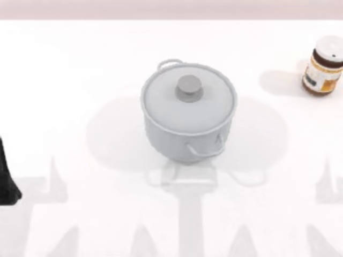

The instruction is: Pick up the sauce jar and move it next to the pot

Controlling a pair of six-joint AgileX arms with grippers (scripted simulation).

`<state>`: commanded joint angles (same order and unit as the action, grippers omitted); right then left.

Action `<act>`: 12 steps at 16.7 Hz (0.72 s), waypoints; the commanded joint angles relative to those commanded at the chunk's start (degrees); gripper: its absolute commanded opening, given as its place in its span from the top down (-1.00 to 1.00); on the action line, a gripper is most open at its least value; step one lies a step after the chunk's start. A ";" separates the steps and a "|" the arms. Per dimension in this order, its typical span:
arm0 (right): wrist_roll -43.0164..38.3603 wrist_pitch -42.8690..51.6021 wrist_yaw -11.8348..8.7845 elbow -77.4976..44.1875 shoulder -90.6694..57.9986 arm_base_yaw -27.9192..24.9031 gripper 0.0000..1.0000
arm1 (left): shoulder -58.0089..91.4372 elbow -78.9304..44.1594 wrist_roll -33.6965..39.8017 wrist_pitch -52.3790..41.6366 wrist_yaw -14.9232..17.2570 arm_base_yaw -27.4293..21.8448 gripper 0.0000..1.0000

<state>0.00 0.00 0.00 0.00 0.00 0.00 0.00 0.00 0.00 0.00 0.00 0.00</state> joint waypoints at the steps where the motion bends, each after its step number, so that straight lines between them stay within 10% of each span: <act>1: 0.00 0.00 0.00 0.00 0.00 0.00 -1.00 | 0.00 0.00 0.00 0.00 0.00 0.00 -1.00; 12: 4.27 17.09 -1.04 -23.33 -27.75 -0.27 -1.00 | 0.00 0.00 0.00 0.00 0.00 0.00 -1.00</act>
<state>4.27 17.09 -1.04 -23.33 -27.75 -0.27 0.00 0.00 0.00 0.00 0.00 0.00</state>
